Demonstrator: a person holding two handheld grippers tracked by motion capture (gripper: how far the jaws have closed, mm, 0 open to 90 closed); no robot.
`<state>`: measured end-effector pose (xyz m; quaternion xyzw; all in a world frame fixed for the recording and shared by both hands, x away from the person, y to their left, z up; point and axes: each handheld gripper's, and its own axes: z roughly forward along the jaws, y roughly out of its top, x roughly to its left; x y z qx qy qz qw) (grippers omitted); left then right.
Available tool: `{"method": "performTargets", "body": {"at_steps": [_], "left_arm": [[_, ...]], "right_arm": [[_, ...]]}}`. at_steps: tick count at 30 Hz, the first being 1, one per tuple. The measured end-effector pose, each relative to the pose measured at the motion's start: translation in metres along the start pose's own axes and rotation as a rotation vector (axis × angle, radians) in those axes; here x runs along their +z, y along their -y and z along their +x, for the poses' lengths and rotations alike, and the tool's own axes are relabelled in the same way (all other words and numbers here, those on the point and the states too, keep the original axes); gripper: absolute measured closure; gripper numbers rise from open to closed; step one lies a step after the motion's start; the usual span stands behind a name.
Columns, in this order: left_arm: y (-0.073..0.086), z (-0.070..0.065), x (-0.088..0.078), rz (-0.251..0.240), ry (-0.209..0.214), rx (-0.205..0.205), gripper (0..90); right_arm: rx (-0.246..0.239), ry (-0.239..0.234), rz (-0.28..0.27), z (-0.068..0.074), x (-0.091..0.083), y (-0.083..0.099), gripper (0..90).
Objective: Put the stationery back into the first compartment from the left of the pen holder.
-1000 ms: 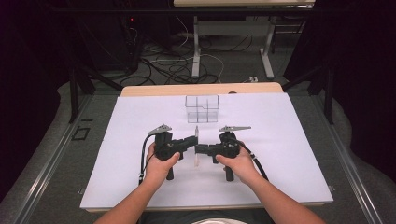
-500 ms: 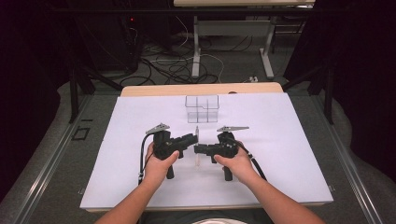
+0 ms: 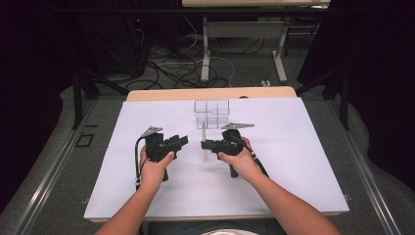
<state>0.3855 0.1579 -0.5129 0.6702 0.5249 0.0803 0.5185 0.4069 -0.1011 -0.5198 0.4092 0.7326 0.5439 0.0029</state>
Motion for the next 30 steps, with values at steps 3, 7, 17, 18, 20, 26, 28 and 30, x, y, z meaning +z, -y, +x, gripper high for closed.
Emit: {"method": "performTargets", "body": {"at_steps": [3, 7, 17, 18, 20, 26, 28, 30], "left_arm": [[-0.001, 0.005, -0.001, -0.010, -0.043, 0.014, 47.7], [-0.004, 0.009, -0.002, -0.022, -0.091, 0.035, 41.8], [-0.005, 0.017, -0.005, -0.028, -0.186, 0.074, 31.1], [-0.004, 0.017, -0.005, -0.038, -0.200, 0.076, 31.1], [-0.004, 0.019, -0.006, -0.035, -0.223, 0.086, 26.3], [-0.003, 0.026, -0.006, -0.038, -0.256, 0.087, 15.5], [-0.002, 0.027, -0.005, -0.034, -0.265, 0.085, 15.4], [-0.002, 0.028, -0.004, -0.027, -0.259, 0.083, 13.0]], "right_arm": [[-0.032, 0.018, -0.005, 0.001, 0.003, -0.007, 79.4], [-0.131, 0.056, -0.064, 0.002, 0.009, -0.026, 79.4], [-0.281, 0.121, -0.169, 0.010, 0.020, -0.066, 79.4], [-0.281, 0.121, -0.169, 0.010, 0.020, -0.066, 79.4], [-0.291, 0.128, -0.185, 0.010, 0.023, -0.074, 79.4], [-0.322, 0.190, -0.244, 0.008, 0.028, -0.098, 79.4], [-0.328, 0.199, -0.255, 0.007, 0.028, -0.100, 79.3], [-0.341, 0.213, -0.272, 0.004, 0.029, -0.105, 79.4]]}}
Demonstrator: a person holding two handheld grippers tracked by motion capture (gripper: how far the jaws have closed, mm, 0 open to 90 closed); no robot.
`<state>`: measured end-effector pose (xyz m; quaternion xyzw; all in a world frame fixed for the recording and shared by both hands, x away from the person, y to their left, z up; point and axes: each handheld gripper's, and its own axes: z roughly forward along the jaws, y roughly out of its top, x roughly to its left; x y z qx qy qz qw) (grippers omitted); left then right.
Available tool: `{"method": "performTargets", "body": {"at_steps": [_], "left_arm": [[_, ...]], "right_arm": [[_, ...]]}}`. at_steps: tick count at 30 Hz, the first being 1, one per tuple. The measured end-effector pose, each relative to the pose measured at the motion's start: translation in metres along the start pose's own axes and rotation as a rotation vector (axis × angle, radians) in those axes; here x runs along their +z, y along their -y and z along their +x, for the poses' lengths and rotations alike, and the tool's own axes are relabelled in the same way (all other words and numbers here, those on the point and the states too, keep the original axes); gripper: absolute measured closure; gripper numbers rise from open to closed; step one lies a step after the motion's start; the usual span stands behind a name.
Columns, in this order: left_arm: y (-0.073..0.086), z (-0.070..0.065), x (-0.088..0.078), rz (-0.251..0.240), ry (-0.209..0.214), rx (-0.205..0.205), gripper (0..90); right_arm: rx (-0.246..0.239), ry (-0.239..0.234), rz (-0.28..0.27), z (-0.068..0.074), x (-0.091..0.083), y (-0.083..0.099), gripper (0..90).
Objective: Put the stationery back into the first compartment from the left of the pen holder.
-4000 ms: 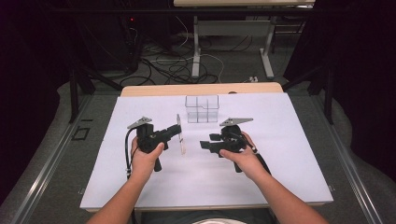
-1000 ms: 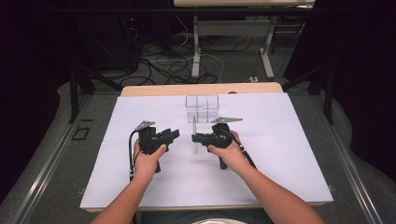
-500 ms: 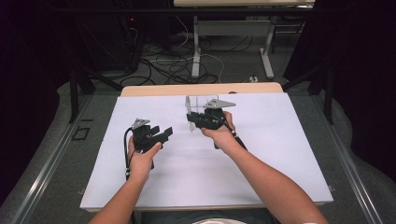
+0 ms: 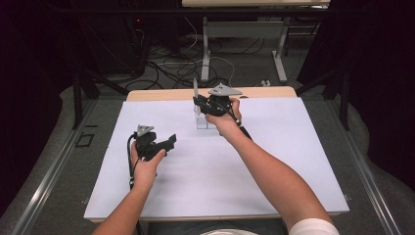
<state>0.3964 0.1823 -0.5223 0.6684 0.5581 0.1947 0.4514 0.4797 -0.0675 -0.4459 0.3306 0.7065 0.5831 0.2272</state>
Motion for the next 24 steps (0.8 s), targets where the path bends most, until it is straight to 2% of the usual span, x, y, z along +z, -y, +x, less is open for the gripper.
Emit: {"method": "performTargets", "body": {"at_steps": [6, 11, 14, 16, 24], "left_arm": [[0.002, 0.000, 0.005, 0.005, 0.022, 0.010, 0.0], [0.002, 0.000, 0.004, -0.002, 0.019, 0.005, 0.1], [0.003, 0.000, 0.005, -0.007, 0.013, 0.000, 0.1], [0.004, 0.000, 0.005, -0.005, 0.015, 0.001, 0.1], [0.005, 0.000, 0.006, 0.002, 0.014, 0.008, 0.1]], "right_arm": [[0.006, 0.046, -0.030, -0.007, 0.007, -0.004, 79.4], [0.017, 0.090, -0.032, -0.014, 0.014, -0.004, 79.4], [0.026, 0.112, -0.056, -0.019, 0.018, -0.002, 79.4], [0.039, 0.118, -0.042, -0.021, 0.021, 0.001, 79.4], [0.028, 0.114, 0.024, -0.021, 0.033, 0.015, 79.3]]}}
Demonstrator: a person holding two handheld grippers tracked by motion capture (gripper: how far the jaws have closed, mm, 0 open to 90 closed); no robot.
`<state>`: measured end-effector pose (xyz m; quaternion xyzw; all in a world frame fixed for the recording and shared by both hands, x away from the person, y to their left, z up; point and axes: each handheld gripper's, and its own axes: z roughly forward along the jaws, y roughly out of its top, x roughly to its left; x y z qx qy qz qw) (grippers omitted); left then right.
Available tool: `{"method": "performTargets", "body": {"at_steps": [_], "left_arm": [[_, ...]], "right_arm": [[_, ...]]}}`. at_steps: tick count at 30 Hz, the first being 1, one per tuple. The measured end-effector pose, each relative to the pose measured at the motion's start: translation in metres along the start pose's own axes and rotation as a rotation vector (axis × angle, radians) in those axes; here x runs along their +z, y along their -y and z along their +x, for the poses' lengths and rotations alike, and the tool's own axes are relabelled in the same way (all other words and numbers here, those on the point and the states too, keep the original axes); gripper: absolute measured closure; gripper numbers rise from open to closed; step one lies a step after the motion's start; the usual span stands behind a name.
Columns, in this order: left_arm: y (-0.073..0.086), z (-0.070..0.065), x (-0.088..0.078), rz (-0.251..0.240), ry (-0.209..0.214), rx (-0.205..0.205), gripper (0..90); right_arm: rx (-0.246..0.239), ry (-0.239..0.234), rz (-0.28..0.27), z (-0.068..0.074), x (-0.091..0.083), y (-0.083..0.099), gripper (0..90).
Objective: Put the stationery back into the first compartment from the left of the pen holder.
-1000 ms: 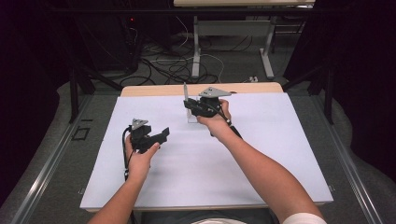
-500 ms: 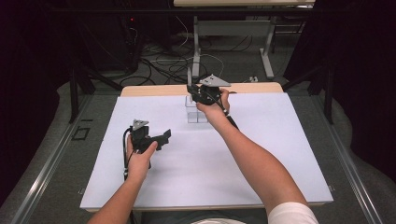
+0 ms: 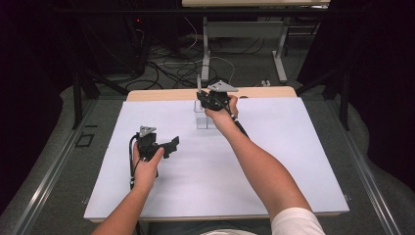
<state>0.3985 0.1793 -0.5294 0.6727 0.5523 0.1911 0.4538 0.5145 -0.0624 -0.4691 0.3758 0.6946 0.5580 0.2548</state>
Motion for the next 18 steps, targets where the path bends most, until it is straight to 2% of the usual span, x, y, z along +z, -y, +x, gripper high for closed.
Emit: {"method": "performTargets", "body": {"at_steps": [7, 12, 16, 18], "left_arm": [[0.000, -0.001, 0.000, 0.004, 0.004, 0.008, 0.1], [0.001, -0.001, 0.001, 0.006, 0.009, 0.015, 0.1], [0.002, -0.001, 0.002, 0.006, 0.004, 0.022, 0.1], [0.002, -0.001, 0.003, 0.010, 0.004, 0.026, 0.1]], "right_arm": [[0.001, 0.001, 0.027, 0.002, 0.003, 0.004, 78.9], [0.005, -0.002, 0.046, 0.002, 0.003, 0.005, 65.4], [0.010, 0.000, 0.059, 0.001, -0.006, 0.007, 53.7], [0.022, -0.005, 0.076, 0.000, -0.014, 0.008, 51.6]]}}
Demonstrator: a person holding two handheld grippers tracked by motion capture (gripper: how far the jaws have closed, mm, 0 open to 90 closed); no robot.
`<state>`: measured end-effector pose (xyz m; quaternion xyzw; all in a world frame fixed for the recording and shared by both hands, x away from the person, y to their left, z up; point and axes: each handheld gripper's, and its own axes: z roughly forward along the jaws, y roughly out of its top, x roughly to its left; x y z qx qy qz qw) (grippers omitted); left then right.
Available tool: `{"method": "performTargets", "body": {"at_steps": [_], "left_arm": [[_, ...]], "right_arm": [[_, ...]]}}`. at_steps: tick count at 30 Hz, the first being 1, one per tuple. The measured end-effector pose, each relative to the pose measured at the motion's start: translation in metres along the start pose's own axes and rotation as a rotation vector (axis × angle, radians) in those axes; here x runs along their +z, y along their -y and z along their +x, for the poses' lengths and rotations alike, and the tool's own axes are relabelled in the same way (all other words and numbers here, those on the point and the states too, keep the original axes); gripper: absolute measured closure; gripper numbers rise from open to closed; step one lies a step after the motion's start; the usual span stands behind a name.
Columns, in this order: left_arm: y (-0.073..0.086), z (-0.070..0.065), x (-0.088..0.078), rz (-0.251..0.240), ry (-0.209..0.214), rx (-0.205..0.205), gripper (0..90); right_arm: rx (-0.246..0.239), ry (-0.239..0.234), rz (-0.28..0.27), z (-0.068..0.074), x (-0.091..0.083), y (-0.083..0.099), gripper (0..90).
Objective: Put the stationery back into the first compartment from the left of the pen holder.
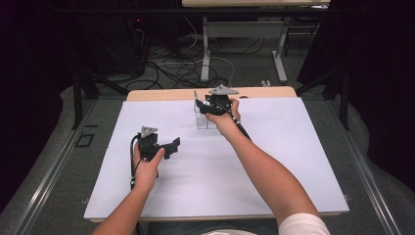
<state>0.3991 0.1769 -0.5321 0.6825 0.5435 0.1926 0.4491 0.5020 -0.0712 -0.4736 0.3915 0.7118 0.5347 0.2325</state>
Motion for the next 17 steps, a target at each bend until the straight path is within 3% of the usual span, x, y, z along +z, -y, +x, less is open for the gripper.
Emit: {"method": "performTargets", "body": {"at_steps": [6, 10, 12, 14, 17], "left_arm": [[0.000, -0.001, 0.000, 0.002, -0.004, 0.002, 0.2], [0.000, 0.000, 0.001, 0.006, -0.013, 0.001, 0.4], [0.000, 0.000, 0.002, 0.008, -0.014, 0.002, 0.4], [0.000, 0.000, 0.002, 0.011, -0.016, 0.003, 0.4], [0.000, 0.000, 0.001, 0.016, -0.014, 0.009, 0.4]], "right_arm": [[0.002, -0.046, -0.019, -0.008, -0.031, 0.012, 48.3], [-0.023, -0.038, -0.032, -0.016, -0.057, 0.023, 45.4], [-0.031, -0.024, -0.028, -0.020, -0.069, 0.031, 41.4], [-0.009, -0.021, -0.007, -0.023, -0.081, 0.039, 35.3], [-0.029, -0.007, 0.001, -0.028, -0.098, 0.050, 25.5]]}}
